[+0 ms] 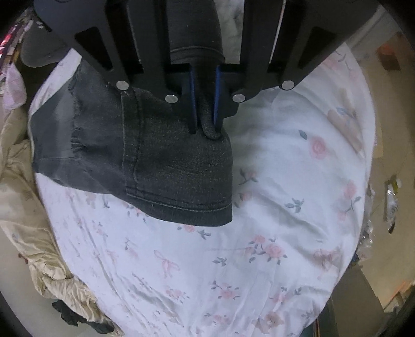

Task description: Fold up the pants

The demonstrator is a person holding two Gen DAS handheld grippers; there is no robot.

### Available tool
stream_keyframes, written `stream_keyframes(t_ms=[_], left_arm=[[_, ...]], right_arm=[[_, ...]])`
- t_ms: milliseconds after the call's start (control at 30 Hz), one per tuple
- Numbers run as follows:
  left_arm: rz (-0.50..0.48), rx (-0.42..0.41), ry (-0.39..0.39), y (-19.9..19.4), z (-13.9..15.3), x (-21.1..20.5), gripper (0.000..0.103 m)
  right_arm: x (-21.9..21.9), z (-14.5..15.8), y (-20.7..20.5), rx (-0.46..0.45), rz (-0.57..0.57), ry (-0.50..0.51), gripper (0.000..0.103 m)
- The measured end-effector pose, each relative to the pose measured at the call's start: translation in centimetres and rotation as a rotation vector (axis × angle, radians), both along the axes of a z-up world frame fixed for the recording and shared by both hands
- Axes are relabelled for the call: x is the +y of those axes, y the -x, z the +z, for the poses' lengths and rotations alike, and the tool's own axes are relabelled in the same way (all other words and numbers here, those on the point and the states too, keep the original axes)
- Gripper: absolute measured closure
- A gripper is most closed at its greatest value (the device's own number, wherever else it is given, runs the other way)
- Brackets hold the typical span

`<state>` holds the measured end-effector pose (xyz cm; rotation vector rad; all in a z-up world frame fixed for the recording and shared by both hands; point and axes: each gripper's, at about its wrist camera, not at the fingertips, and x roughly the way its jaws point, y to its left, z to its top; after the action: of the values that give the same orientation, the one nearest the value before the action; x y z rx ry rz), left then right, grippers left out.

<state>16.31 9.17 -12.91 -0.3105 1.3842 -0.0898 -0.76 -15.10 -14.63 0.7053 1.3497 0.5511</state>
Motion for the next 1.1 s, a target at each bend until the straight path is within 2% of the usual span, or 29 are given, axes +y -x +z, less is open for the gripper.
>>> stream_keyframes(t_ms=[67, 133, 200, 233, 267, 300, 367, 400, 467, 567, 633, 733, 767, 800, 867, 933, 1033, 1100], left_arm=[[0.013, 0.016, -0.01, -0.2, -0.6, 0.0, 0.095], [0.033, 0.028, -0.019, -0.4, -1.1, 0.0, 0.094], [0.035, 0.018, -0.034, -0.2, -1.1, 0.0, 0.089], [0.036, 0.01, -0.039, 0.1, -0.9, 0.1, 0.087], [0.041, 0.005, -0.051, 0.5, -0.6, 0.3, 0.076], [0.056, 0.005, -0.089, 1.3, -0.1, 0.5, 0.054], [0.075, -0.002, -0.132, 3.2, 1.1, 1.2, 0.039], [0.082, -0.005, -0.125, 4.4, 1.7, 1.7, 0.039], [0.109, 0.005, -0.078, 7.4, 2.1, 2.6, 0.039], [0.164, 0.049, -0.013, 11.2, 1.0, 3.2, 0.041], [0.193, 0.1, 0.055, 13.4, -0.3, 2.6, 0.042], [0.165, 0.117, 0.088, 15.1, -1.5, 1.0, 0.049], [0.15, 0.126, 0.087, 15.4, -2.1, 0.4, 0.057], [0.141, 0.135, 0.094, 15.6, -2.5, 0.0, 0.065], [0.086, 0.169, 0.133, 15.5, -3.6, -1.2, 0.074], [0.062, 0.163, 0.111, 15.2, -3.7, -1.6, 0.076], [0.085, 0.172, 0.127, 15.3, -4.1, -0.8, 0.086], [0.092, 0.174, 0.139, 15.4, -4.1, -0.4, 0.095]], right_arm=[[0.8, -2.3, 0.2, 0.059, 0.03, 0.054, 0.102], [1.9, -4.5, -0.1, 0.128, 0.073, 0.063, 0.101], [2.1, -4.3, -0.4, 0.137, 0.075, 0.077, 0.101], [2.3, -3.8, -0.5, 0.128, 0.091, 0.089, 0.097], [2.2, -3.2, -0.5, 0.128, 0.117, 0.103, 0.094], [2.1, -2.5, -0.6, 0.136, 0.157, 0.118, 0.092], [1.8, 0.0, -1.7, 0.097, 0.261, 0.128, 0.079], [1.6, 1.4, -2.4, 0.057, 0.299, 0.144, 0.072], [0.8, 4.7, -4.7, -0.049, 0.372, 0.183, 0.04], [1.5, 9.6, -11.1, -0.221, 0.489, 0.252, 0.038], [2.4, 11.4, -14.6, -0.294, 0.537, 0.266, 0.038], [6.0, 11.8, -19.5, -0.341, 0.629, 0.297, 0.038], [7.6, 11.7, -21.4, -0.368, 0.66, 0.323, 0.038], [8.8, 11.4, -22.3, -0.379, 0.68, 0.345, 0.038], [11.1, 9.5, -24.6, -0.348, 0.712, 0.359, 0.038], [13.2, 6.5, -26.8, -0.298, 0.737, 0.371, 0.038], [16.1, 2.6, -28.2, -0.285, 0.758, 0.425, 0.039], [17.2, 0.4, -28.6, -0.237, 0.766, 0.414, 0.039]])
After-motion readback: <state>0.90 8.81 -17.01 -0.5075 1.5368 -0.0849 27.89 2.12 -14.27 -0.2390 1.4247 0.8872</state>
